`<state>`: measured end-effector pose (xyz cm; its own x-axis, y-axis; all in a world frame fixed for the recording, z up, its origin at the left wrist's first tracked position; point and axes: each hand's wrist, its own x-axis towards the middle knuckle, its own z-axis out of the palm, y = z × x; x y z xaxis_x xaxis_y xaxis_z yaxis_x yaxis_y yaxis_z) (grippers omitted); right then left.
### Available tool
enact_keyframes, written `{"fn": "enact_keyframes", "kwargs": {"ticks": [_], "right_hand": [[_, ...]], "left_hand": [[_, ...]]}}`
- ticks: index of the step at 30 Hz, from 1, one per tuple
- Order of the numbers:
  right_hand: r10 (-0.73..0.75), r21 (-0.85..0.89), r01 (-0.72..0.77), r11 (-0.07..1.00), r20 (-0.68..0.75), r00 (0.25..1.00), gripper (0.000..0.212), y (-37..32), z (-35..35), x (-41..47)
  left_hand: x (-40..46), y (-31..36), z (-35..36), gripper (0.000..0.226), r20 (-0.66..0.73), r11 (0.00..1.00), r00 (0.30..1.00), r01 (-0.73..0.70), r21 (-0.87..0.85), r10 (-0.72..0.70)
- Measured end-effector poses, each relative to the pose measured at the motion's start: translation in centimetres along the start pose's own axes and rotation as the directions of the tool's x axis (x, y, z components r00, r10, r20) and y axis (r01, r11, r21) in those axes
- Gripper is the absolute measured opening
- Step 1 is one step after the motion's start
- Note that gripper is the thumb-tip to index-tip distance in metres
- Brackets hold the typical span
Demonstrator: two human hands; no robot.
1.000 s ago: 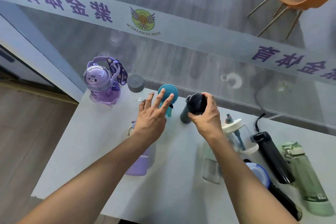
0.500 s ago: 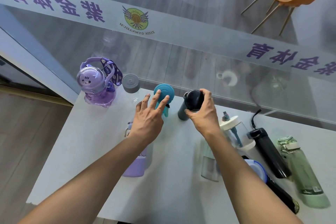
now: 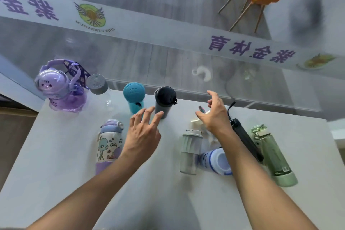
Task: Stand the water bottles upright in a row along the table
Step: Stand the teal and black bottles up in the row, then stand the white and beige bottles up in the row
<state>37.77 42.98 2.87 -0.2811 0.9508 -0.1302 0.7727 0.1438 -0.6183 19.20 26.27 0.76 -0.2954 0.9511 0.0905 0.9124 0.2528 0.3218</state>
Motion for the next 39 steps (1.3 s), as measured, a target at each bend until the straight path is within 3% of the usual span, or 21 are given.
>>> {"fn": "enact_keyframes", "kwargs": {"ticks": [6,10,17,23,28,34,39], "right_hand": [[0.110,-0.105,-0.096,0.990,0.133,0.985,0.075,4.8,-1.9,1.6],[0.099,-0.167,-0.061,0.984,0.230,0.968,0.075,7.5,-1.7,2.3],[0.087,-0.314,0.024,0.949,0.334,0.939,0.088,9.8,-0.5,4.0],[0.123,-0.366,0.030,0.930,0.388,0.914,0.089,10.1,1.1,5.4],[0.116,-0.319,0.008,0.948,0.366,0.923,0.087,9.2,1.5,5.9],[-0.027,-0.020,0.034,0.999,0.287,0.958,0.081,5.7,0.8,6.1],[-0.144,0.075,0.130,0.989,0.228,0.963,0.079,4.0,1.0,5.8]], "left_hand": [[-1.7,5.3,3.2,0.058,0.228,0.999,0.973,0.033,-0.015,-0.029],[-1.9,9.0,5.2,0.058,0.330,0.998,0.943,0.059,-0.033,-0.045],[-1.4,12.3,8.3,0.084,0.465,0.993,0.882,0.111,-0.037,-0.081],[-3.6,13.0,9.4,0.095,0.471,0.977,0.871,0.198,-0.079,-0.139],[-5.1,12.2,9.2,0.104,0.469,0.954,0.863,0.273,-0.122,-0.187],[-6.1,11.5,8.2,0.106,0.471,0.924,0.851,0.345,-0.163,-0.234],[-6.6,11.6,8.0,0.104,0.474,0.921,0.847,0.354,-0.165,-0.240]]}}
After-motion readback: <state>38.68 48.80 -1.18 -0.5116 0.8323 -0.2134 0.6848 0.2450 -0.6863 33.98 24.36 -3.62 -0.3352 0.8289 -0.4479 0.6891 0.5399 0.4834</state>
